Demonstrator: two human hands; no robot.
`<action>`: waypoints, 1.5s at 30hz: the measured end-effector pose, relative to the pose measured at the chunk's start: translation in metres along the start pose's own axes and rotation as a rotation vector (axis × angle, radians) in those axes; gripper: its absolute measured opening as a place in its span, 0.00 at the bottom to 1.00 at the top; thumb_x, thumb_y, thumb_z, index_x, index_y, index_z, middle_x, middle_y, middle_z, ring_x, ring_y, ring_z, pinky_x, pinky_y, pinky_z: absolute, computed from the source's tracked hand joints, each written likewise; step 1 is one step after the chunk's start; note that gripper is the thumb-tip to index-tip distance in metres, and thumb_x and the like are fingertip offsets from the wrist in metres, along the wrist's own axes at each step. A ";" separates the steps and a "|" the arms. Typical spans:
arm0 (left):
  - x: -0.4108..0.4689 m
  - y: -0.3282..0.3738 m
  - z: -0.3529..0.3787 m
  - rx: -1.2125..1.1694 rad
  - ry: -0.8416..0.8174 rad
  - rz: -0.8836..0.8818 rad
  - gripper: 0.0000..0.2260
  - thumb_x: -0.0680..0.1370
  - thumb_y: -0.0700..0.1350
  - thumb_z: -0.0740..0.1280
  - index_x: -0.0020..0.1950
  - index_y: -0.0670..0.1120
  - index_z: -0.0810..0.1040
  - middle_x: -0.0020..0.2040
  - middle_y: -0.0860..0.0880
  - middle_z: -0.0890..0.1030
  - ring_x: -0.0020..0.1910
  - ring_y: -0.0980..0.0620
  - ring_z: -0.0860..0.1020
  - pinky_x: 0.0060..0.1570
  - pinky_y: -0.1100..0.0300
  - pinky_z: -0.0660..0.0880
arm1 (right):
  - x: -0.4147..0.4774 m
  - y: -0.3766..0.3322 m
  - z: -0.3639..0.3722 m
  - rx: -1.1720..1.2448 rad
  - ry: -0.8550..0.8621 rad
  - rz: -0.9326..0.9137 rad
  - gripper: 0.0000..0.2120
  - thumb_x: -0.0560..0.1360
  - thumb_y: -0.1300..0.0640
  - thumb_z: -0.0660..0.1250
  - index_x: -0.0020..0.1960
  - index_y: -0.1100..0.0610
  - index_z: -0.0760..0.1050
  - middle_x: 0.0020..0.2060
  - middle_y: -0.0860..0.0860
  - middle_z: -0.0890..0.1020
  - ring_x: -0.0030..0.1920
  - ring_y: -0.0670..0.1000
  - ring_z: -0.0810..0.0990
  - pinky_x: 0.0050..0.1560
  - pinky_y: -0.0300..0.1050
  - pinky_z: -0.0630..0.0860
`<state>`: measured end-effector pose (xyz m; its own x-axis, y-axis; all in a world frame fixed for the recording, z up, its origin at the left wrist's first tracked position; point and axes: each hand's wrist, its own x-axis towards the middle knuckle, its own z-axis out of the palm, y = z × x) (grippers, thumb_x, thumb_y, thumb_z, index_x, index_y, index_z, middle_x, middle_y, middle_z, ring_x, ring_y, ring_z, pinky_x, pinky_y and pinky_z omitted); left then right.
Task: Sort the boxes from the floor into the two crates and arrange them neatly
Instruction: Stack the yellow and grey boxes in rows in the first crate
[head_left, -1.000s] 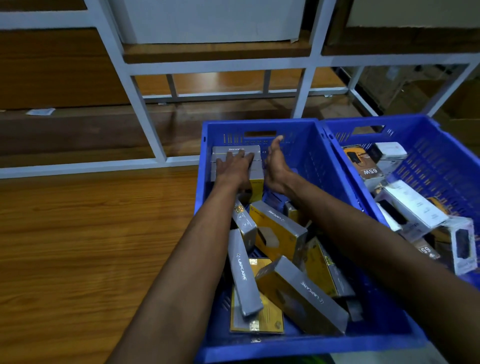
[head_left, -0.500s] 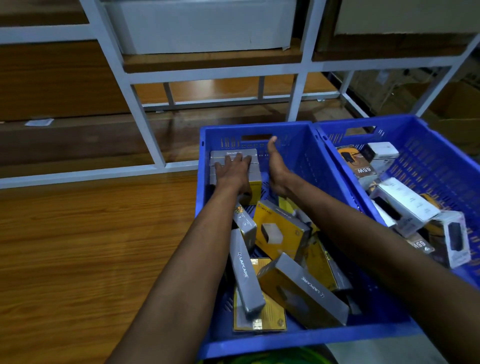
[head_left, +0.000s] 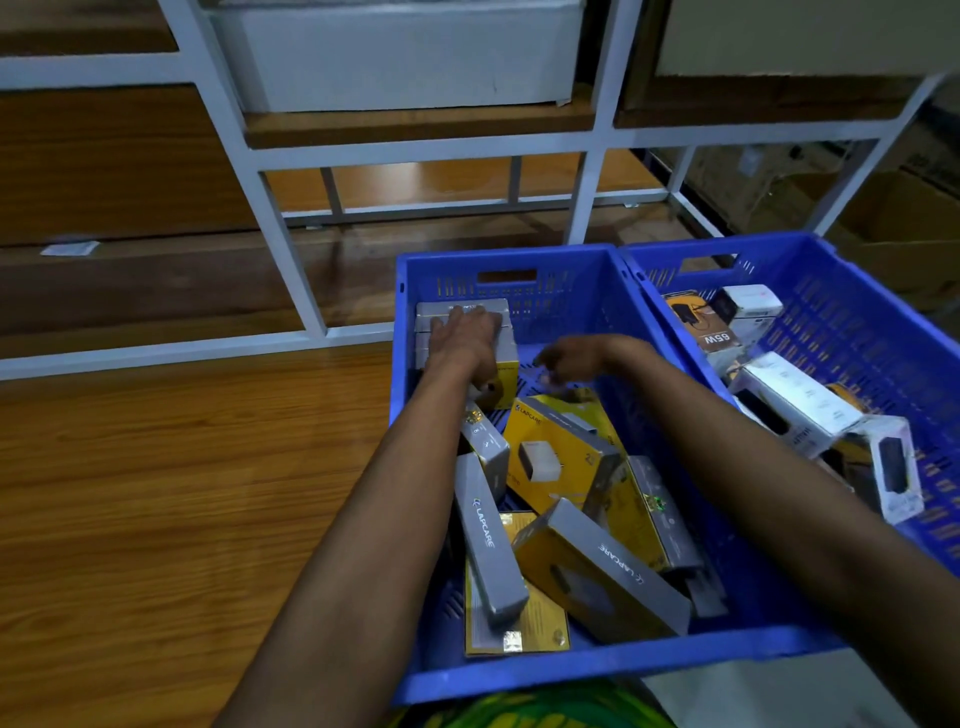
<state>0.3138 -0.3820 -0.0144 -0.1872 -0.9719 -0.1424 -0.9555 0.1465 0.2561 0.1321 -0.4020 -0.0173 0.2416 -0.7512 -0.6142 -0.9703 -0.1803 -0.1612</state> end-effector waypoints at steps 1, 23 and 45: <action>0.001 -0.001 0.000 -0.123 0.013 0.007 0.40 0.68 0.36 0.78 0.77 0.52 0.68 0.76 0.45 0.68 0.76 0.41 0.64 0.72 0.44 0.66 | 0.000 0.003 0.004 -0.109 -0.075 0.015 0.27 0.83 0.59 0.60 0.81 0.57 0.60 0.79 0.55 0.65 0.67 0.58 0.74 0.66 0.56 0.72; -0.016 -0.023 -0.017 -0.958 0.009 -0.078 0.08 0.74 0.44 0.77 0.50 0.44 0.83 0.47 0.42 0.86 0.38 0.50 0.82 0.40 0.54 0.80 | -0.039 0.001 -0.029 0.141 0.088 -0.279 0.24 0.64 0.52 0.84 0.55 0.49 0.76 0.47 0.49 0.81 0.47 0.51 0.78 0.45 0.46 0.76; -0.025 -0.013 -0.030 -0.160 0.090 -0.059 0.16 0.61 0.44 0.85 0.45 0.51 0.85 0.47 0.51 0.82 0.50 0.50 0.80 0.53 0.51 0.80 | -0.007 -0.017 0.007 -0.005 0.453 -0.249 0.27 0.66 0.42 0.81 0.52 0.54 0.71 0.45 0.49 0.78 0.45 0.52 0.76 0.44 0.45 0.70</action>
<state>0.3378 -0.3651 0.0141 -0.1043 -0.9915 -0.0777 -0.9143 0.0648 0.3998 0.1470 -0.3891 -0.0157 0.4379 -0.8844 -0.1616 -0.8841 -0.3911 -0.2557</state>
